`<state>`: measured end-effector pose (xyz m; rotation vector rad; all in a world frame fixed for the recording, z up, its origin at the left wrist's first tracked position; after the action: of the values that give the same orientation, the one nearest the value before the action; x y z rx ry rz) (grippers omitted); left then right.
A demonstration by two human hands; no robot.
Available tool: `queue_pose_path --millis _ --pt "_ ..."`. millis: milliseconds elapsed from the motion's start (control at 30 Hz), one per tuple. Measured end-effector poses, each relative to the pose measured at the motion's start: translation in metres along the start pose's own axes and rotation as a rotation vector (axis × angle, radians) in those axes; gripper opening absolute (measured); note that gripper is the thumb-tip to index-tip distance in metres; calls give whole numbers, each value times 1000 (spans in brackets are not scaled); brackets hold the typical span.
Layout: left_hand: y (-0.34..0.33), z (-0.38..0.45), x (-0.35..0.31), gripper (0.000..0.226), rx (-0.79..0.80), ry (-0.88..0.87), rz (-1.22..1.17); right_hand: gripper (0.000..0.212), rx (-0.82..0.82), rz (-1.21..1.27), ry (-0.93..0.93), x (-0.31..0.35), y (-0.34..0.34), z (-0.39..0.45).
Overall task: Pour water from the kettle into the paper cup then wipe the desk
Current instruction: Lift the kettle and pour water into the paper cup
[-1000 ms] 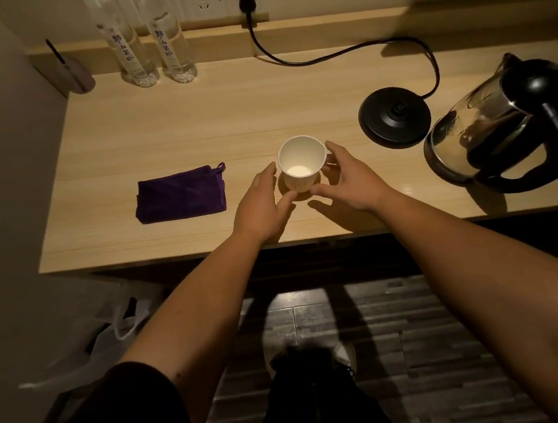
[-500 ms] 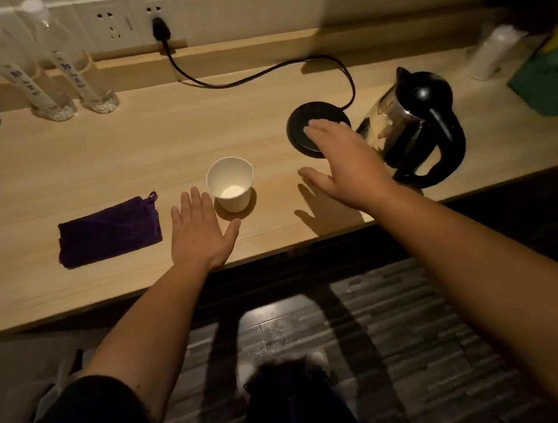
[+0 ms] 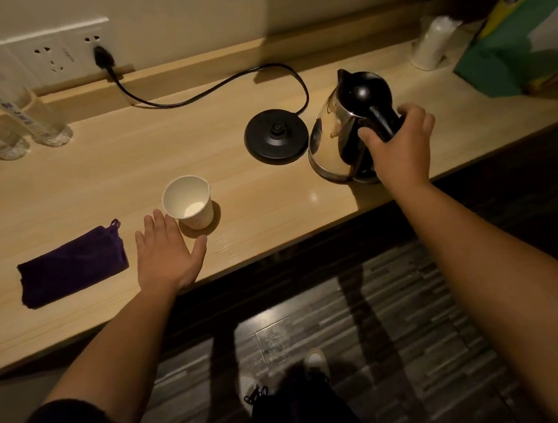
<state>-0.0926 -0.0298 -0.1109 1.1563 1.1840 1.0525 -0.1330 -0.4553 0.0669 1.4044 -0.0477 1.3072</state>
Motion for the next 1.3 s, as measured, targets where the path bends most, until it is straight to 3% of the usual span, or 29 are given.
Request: queue_pose_path --millis 133,267,633,967,1300 --pt "2 1 0 85 -14 2 5 51 26 165 -192 -16 -7 1" --pt "2 -1 1 86 -4 19 19 49 30 219 -178 -9 -3 -3" --pt "-2 -3 2 90 29 25 19 47 312 183 166 83 -16 -26" --pt "-6 -2 3 91 52 28 34 52 616 -26 464 147 -48 -67" --pt "-4 -2 4 90 26 29 -6 57 693 -222 754 195 -51 -89"
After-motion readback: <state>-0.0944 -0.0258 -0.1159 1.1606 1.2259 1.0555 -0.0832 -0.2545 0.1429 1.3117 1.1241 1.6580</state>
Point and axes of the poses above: each hand's wrist, its own z-axis towards the middle knuckle, its own y-axis out of the back of the hand, x = y × z, the point moved 10 cm from there along z, towards the middle knuckle, and after that the axes turned 11 degrees about -x, right-handed, at the moved point
